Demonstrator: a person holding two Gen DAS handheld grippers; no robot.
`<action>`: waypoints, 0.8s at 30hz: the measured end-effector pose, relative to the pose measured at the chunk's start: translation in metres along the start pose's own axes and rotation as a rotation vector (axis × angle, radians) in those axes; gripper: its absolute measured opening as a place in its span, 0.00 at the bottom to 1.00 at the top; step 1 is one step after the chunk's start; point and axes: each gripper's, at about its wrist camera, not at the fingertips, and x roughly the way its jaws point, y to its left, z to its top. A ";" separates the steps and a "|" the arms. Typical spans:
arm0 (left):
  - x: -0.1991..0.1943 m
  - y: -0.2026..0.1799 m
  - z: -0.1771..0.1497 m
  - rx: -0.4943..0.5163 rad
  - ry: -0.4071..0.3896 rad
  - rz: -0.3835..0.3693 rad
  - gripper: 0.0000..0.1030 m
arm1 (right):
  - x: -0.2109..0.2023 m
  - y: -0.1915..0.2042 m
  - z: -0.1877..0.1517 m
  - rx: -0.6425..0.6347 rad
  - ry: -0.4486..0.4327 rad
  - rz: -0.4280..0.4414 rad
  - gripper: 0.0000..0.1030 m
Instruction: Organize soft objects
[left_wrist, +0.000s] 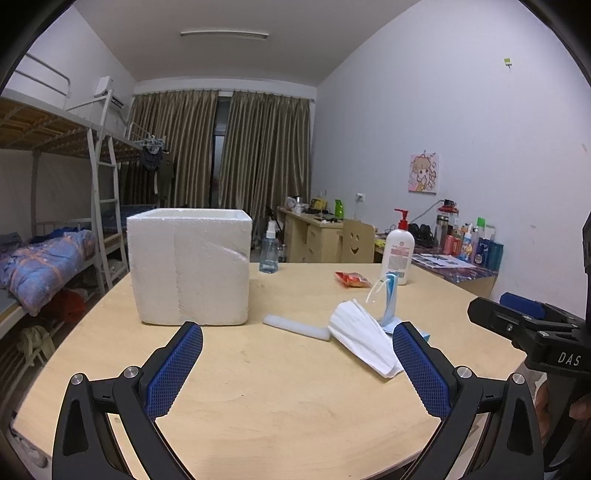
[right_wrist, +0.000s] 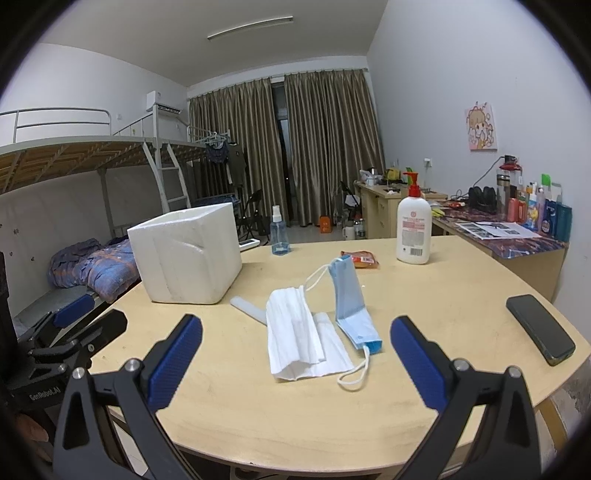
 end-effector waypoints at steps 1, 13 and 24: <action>0.000 0.000 0.000 0.003 0.004 -0.005 1.00 | 0.000 -0.001 0.000 0.000 -0.001 0.000 1.00; 0.022 -0.017 -0.005 0.029 0.060 -0.067 1.00 | 0.003 -0.027 -0.002 0.032 0.017 -0.035 1.00; 0.048 -0.036 -0.008 0.064 0.102 -0.121 1.00 | 0.009 -0.057 -0.005 0.064 0.035 -0.074 1.00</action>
